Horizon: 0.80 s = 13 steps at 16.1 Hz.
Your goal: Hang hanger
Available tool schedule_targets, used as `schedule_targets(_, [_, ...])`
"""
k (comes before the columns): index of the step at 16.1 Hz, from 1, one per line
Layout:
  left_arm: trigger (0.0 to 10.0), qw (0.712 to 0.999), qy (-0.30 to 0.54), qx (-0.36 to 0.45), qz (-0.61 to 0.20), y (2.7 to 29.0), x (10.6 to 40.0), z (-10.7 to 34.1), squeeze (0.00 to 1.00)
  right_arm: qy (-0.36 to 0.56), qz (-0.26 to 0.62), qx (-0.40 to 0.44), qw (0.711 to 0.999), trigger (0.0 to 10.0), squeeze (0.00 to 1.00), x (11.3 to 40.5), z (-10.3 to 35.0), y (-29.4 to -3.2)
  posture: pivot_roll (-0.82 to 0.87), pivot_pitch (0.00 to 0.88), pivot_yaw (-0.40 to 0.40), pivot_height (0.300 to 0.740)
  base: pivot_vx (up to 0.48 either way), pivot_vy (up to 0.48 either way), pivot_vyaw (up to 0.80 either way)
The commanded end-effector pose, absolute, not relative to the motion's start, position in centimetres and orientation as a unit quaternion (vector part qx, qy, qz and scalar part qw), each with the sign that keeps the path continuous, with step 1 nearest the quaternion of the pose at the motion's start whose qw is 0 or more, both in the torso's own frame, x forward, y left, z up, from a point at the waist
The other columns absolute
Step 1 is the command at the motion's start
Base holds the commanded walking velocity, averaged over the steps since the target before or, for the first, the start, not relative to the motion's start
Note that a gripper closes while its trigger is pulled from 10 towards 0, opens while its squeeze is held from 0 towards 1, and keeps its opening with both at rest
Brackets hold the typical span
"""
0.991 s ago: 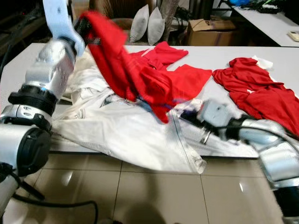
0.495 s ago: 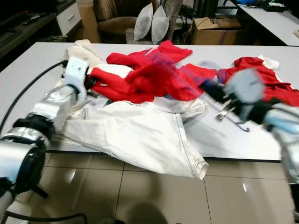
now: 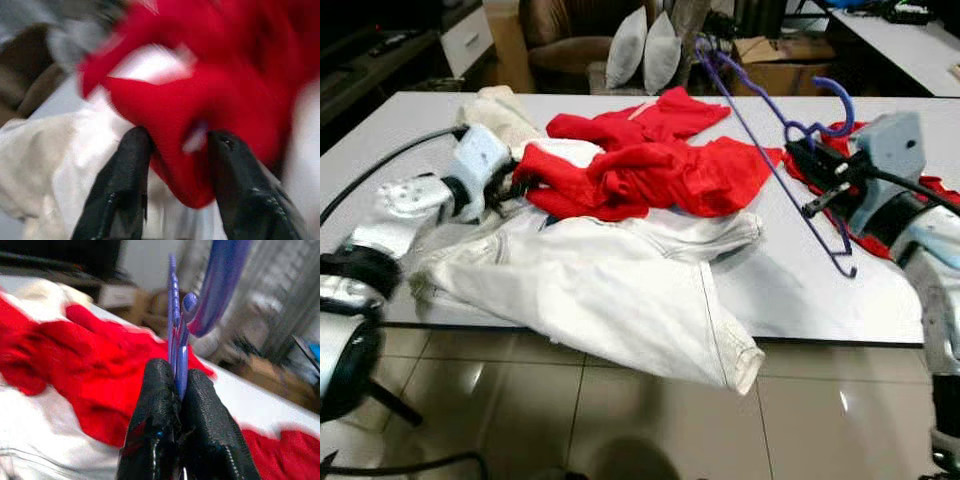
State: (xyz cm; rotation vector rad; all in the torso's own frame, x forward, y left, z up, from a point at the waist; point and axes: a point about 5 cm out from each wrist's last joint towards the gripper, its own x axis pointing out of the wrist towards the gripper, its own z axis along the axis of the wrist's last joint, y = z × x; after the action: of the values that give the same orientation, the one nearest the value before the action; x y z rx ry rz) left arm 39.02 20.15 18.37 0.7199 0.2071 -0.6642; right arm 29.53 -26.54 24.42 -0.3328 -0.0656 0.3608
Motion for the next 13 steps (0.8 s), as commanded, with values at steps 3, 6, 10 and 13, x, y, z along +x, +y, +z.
schedule_targets(3, [10.0,0.797,0.172,0.412,-0.407,22.3,37.6,18.6,1.00,-0.024,0.130,-0.150,0.980,10.0,0.00,29.9,23.6,-26.0,-0.19,0.000,0.097,0.740,0.000,0.000,0.00])
schedule_targets(6, [10.0,0.793,0.193,0.388,-0.429,24.4,36.8,19.7,1.00,-0.036,0.112,-0.127,0.985,10.0,0.00,29.7,23.8,-26.0,-0.19,0.000,0.089,0.740,0.000,0.000,0.00])
schedule_targets(10, [10.0,0.882,0.067,0.223,-0.410,24.7,37.1,22.9,1.00,-0.037,0.086,-0.119,0.988,10.0,0.00,29.3,24.0,-26.1,-0.17,0.000,0.067,0.740,0.000,0.000,0.00])
schedule_targets(13, [10.0,0.935,-0.052,0.104,-0.335,24.2,37.7,24.1,1.00,-0.058,0.049,-0.110,0.991,10.0,0.00,29.0,24.3,-25.3,-0.17,0.000,0.070,0.740,0.000,0.000,0.00])
